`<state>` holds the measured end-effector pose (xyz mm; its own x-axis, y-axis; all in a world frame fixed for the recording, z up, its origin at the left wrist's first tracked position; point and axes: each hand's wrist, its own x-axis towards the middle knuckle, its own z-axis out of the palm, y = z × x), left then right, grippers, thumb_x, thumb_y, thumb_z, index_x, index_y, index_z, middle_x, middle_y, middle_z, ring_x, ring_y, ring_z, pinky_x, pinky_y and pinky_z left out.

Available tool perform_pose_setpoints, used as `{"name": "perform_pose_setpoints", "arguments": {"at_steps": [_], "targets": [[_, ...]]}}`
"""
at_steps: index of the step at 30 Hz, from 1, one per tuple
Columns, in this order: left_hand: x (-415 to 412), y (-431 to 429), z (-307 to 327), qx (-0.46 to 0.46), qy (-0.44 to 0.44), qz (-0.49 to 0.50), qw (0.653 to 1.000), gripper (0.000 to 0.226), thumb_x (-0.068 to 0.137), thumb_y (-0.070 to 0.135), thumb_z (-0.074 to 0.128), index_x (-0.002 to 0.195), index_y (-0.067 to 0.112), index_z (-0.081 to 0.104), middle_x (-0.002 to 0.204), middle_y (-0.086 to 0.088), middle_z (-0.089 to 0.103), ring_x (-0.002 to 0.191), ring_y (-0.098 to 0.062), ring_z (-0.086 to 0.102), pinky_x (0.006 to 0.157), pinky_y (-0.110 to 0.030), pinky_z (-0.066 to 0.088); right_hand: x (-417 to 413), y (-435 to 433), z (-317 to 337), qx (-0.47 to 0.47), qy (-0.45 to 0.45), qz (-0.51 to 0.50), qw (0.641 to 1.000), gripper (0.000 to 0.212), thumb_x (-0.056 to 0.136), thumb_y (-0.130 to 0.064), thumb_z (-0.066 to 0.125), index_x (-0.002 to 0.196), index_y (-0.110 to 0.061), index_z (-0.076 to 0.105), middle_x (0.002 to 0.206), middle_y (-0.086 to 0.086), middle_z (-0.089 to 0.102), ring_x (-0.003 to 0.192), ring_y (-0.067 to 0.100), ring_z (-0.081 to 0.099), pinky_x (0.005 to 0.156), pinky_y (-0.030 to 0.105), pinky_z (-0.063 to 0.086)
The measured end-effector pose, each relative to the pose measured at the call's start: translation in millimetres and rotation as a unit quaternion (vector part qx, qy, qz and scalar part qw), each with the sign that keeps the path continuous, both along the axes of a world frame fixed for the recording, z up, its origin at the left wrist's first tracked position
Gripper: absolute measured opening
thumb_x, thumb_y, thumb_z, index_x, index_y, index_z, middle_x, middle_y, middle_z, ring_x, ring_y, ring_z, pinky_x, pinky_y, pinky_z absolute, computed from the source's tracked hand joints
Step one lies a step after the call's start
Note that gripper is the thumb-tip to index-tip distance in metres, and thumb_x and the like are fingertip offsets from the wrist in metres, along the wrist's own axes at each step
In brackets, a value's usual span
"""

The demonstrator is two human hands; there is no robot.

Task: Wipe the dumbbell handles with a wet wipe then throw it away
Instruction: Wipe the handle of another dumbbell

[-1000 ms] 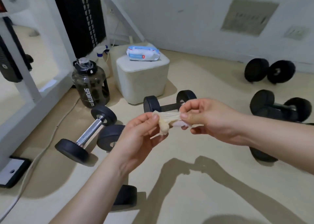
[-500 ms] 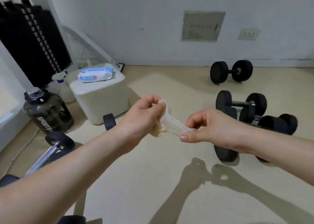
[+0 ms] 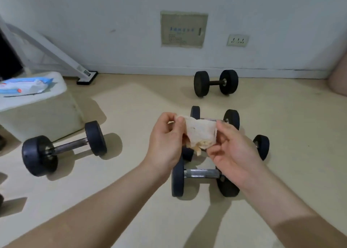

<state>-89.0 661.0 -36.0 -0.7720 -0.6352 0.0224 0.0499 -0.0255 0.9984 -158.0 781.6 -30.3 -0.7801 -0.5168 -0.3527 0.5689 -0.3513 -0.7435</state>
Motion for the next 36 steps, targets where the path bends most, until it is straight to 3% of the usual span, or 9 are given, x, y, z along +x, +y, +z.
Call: {"name": "perform_pose_setpoints", "arguments": {"at_steps": [8,12,16,19,22,24,30,33,36], "targets": [[-28,58,-63,0.186,-0.071,0.036,0.979,0.014,0.092,0.016,0.06,0.101,0.025,0.059,0.075,-0.009,0.058,0.061,-0.022,0.051,0.053,-0.03,0.045,-35,68,-58,0.05,0.102,0.173,0.978,0.05,0.083,-0.02,0.065,0.125,-0.044,0.051,0.094,0.008,0.057,0.07,0.013,0.052,0.059,0.022,0.044],[-21,56,-82,0.139,-0.127,-0.041,0.981,0.012,0.089,0.014,0.063,0.094,0.017,0.073,0.08,-0.007,0.068,0.064,-0.015,0.059,0.059,-0.023,0.048,-56,81,-86,0.379,0.414,0.235,0.794,0.036,0.077,-0.016,0.075,0.107,-0.035,0.068,0.095,-0.016,0.064,0.088,0.0,0.061,0.083,0.017,0.048],[-23,50,-97,0.106,-0.188,-0.038,0.976,0.015,0.088,0.01,0.065,0.101,0.012,0.072,0.071,-0.014,0.066,0.056,-0.018,0.056,0.058,-0.025,0.047,-69,75,-102,0.437,0.548,0.25,0.668,0.008,0.078,-0.028,0.073,0.086,-0.029,0.075,0.089,-0.015,0.051,0.081,0.002,0.051,0.073,0.024,0.044],[-23,41,-106,0.101,-0.202,-0.035,0.973,0.011,0.087,0.013,0.066,0.087,0.009,0.077,0.068,-0.015,0.067,0.059,-0.017,0.057,0.062,-0.027,0.048,-81,75,-107,0.388,0.47,0.232,0.758,0.006,0.074,-0.026,0.079,0.073,-0.028,0.073,0.097,-0.017,0.056,0.081,-0.002,0.055,0.07,0.02,0.046],[-17,38,-112,0.124,-0.196,-0.053,0.971,0.014,0.087,0.009,0.067,0.079,0.003,0.075,0.069,-0.016,0.069,0.063,-0.018,0.062,0.06,-0.023,0.051,-78,66,-103,0.183,0.16,0.241,0.939,0.013,0.089,-0.017,0.061,0.092,-0.009,0.071,0.102,0.003,0.07,0.083,0.018,0.065,0.059,0.026,0.051],[-11,38,-116,0.093,-0.219,-0.079,0.968,0.017,0.088,0.012,0.066,0.077,0.001,0.073,0.068,-0.011,0.07,0.062,-0.015,0.064,0.059,-0.022,0.05,-66,54,-112,0.132,0.014,0.218,0.967,0.017,0.094,-0.015,0.052,0.098,-0.001,0.061,0.094,0.015,0.072,0.071,0.023,0.063,0.047,0.023,0.048],[-24,12,-141,-0.41,-0.294,-0.077,0.86,0.02,0.078,0.036,0.072,0.089,0.02,0.068,0.104,0.004,0.064,0.097,-0.009,0.056,0.078,-0.025,0.048,-50,32,-158,0.217,0.073,0.101,0.968,0.006,0.088,-0.011,0.063,0.087,-0.009,0.068,0.08,0.012,0.069,0.069,0.022,0.06,0.059,0.028,0.05],[-37,-10,-156,-0.545,-0.305,-0.16,0.764,0.065,0.074,0.04,0.071,0.13,0.016,0.047,0.144,-0.004,0.036,0.134,-0.023,0.031,0.101,-0.037,0.042,-49,25,-167,0.35,0.247,0.093,0.899,0.005,0.084,-0.014,0.067,0.082,-0.016,0.072,0.076,0.007,0.072,0.076,0.027,0.067,0.073,0.041,0.053],[-38,-22,-168,-0.54,-0.334,-0.215,0.742,0.094,0.069,0.037,0.074,0.145,0.015,0.024,0.151,-0.001,0.021,0.14,-0.018,0.017,0.103,-0.035,0.042,-43,18,-180,0.446,0.39,0.095,0.8,0.013,0.088,-0.02,0.061,0.084,-0.011,0.07,0.073,0.006,0.066,0.071,0.026,0.061,0.069,0.037,0.046]]}}
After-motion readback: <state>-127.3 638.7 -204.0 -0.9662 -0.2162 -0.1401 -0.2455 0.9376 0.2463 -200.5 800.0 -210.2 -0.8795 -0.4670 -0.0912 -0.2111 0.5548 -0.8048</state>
